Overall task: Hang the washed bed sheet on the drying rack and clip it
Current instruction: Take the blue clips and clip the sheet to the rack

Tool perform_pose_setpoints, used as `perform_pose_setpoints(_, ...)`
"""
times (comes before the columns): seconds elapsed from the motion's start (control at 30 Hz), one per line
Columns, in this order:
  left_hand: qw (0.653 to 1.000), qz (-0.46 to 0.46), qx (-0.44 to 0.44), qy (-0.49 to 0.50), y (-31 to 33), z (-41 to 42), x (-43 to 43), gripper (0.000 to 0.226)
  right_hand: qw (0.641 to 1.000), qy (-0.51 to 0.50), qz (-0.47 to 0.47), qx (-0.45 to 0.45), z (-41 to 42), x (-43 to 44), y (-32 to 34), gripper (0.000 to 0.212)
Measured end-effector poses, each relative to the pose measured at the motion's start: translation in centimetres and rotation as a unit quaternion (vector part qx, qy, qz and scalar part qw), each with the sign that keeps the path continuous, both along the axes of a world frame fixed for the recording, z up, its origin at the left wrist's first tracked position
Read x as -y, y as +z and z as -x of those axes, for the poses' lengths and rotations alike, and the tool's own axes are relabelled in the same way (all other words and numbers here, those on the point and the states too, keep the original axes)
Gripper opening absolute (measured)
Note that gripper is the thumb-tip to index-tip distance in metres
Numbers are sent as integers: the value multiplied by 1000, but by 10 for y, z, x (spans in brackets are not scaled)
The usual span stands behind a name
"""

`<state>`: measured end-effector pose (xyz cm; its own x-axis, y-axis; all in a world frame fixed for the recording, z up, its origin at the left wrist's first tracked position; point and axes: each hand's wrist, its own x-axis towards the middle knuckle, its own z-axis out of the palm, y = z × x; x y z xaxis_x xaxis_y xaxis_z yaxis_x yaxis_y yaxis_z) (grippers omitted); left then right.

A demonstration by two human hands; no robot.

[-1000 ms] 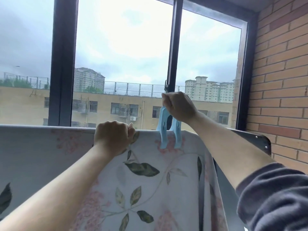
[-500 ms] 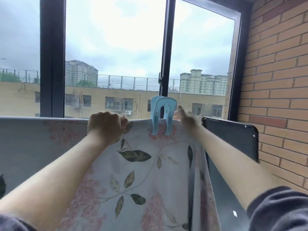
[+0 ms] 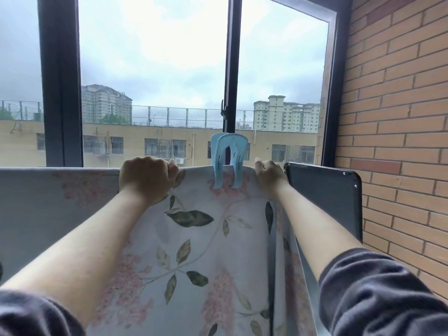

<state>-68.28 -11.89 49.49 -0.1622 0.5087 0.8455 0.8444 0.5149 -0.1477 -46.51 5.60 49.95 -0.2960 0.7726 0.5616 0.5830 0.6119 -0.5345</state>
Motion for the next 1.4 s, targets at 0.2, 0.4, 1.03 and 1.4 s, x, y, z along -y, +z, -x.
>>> perform_pose_setpoints(0.2, 1000, 16, 10, 1, 0, 1, 0, 55, 999, 22, 30, -37, -9, -5, -1, 46)
perform_pose_setpoints(0.4, 996, 45, 54, -51, 8, -1, -2, 46, 949, 281, 79, -118, -4, 27, 33, 63)
perform_pose_setpoints(1.03, 976, 112, -18, -187, 3, -21, -32, 25, 928, 358, 70, -76, 13, 15, 36, 41)
perform_pose_setpoints(1.4, 980, 120, -6, -161, 6, -26, -27, 24, 914, 391, 109, -26, 3, 20, 46, 55)
